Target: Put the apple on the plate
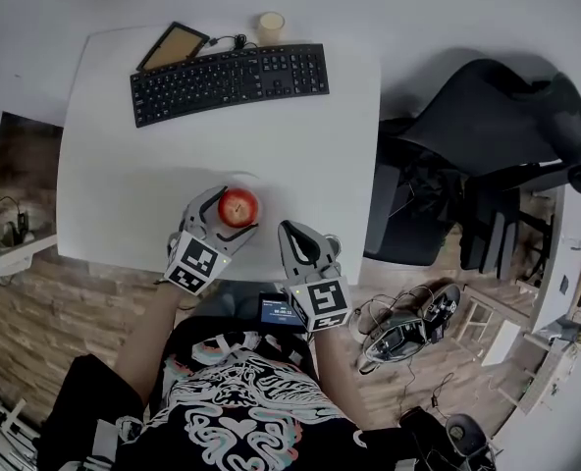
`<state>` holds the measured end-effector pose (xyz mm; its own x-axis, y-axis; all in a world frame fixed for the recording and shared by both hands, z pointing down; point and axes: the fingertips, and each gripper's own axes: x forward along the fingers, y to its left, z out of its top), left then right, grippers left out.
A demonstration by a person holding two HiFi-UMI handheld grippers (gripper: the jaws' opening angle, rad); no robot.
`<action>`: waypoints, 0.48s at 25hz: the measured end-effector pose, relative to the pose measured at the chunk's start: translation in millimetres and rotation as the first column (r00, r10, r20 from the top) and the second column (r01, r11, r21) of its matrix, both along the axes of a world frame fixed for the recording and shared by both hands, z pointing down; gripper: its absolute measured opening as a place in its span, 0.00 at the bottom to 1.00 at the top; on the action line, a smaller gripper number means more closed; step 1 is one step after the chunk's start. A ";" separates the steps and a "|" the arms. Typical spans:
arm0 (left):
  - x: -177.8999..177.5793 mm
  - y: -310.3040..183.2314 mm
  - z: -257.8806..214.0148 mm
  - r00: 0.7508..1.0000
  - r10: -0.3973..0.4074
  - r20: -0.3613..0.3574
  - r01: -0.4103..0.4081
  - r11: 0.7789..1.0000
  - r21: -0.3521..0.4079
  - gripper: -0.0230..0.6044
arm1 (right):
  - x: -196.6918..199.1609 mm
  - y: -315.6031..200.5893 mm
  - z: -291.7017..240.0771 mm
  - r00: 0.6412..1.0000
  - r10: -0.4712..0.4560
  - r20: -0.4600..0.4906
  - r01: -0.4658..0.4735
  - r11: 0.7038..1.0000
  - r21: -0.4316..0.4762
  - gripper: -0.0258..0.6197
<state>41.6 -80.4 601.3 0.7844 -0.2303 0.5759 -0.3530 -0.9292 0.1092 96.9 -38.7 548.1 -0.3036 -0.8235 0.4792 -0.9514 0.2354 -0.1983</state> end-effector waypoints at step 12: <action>-7.9 -0.7 -18.1 1.000 -0.002 -0.024 0.003 1.000 0.029 0.65 | 0.6 4.0 -5.9 1.000 0.016 0.008 -0.017 1.000 0.014 0.09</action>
<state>33.7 -81.1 583.2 0.7972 -0.2485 0.5503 -0.3527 -0.9313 0.0904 97.4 -34.7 542.2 -0.2937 -0.8353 0.4648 -0.9536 0.2226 -0.2026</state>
